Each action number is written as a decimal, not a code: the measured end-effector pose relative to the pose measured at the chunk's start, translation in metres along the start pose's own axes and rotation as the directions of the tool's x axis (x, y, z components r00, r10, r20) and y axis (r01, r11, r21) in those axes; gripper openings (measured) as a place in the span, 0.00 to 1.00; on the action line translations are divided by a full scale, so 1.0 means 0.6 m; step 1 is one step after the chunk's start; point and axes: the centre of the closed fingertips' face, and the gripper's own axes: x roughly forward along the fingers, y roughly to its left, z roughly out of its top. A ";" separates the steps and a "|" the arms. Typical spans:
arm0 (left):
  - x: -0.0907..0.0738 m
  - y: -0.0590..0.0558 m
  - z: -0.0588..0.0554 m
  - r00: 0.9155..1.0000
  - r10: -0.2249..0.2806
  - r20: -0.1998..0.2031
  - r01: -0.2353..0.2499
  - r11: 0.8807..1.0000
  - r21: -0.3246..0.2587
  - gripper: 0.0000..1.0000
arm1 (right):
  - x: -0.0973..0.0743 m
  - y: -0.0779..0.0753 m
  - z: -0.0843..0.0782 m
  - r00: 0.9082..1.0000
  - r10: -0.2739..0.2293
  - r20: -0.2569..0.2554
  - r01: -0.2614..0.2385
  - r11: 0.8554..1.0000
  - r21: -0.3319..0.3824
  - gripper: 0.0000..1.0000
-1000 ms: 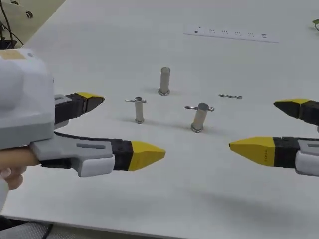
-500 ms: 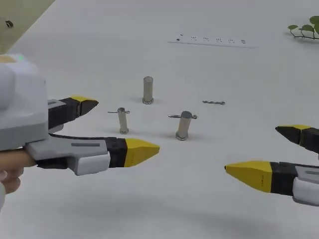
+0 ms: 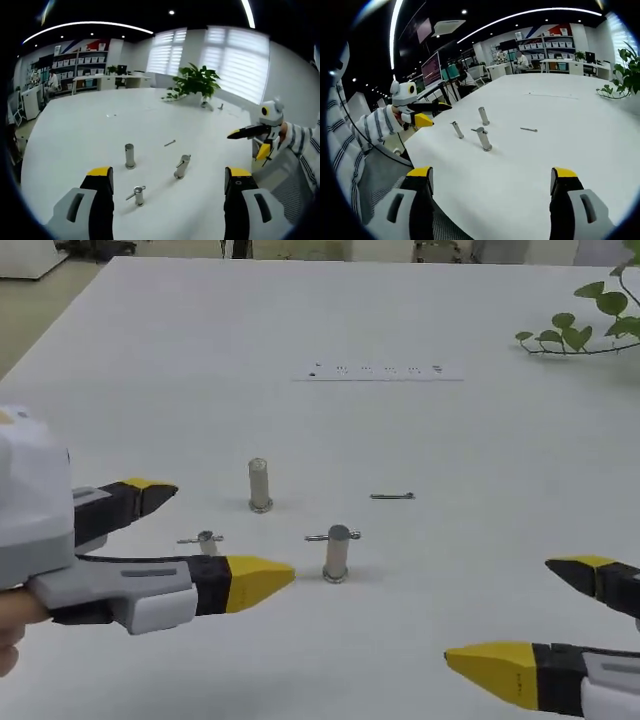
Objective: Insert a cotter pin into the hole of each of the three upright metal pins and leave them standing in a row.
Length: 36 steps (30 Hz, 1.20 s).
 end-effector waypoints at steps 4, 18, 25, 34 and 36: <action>0.014 0.015 0.007 1.000 -0.003 -0.015 0.003 1.000 0.012 0.90 | -0.008 -0.006 -0.007 1.000 -0.020 -0.010 0.020 1.000 0.010 0.95; 0.067 0.037 0.043 0.999 -0.039 -0.018 0.039 0.999 0.011 0.81 | -0.026 -0.011 -0.004 0.999 -0.025 0.039 0.022 0.997 0.072 0.93; 0.091 0.051 0.042 0.998 -0.034 -0.052 0.036 0.999 0.038 0.75 | -0.031 -0.011 -0.002 0.998 -0.030 0.047 0.026 0.997 0.079 0.93; 0.118 0.075 0.034 0.995 -0.008 -0.104 0.018 0.995 0.097 0.65 | -0.033 -0.010 -0.005 0.998 -0.035 0.044 0.031 0.995 0.092 0.93; 0.123 0.085 0.025 0.990 0.012 -0.139 0.004 0.993 0.120 0.60 | -0.034 -0.011 -0.006 0.998 -0.037 0.043 0.033 0.995 0.092 0.93</action>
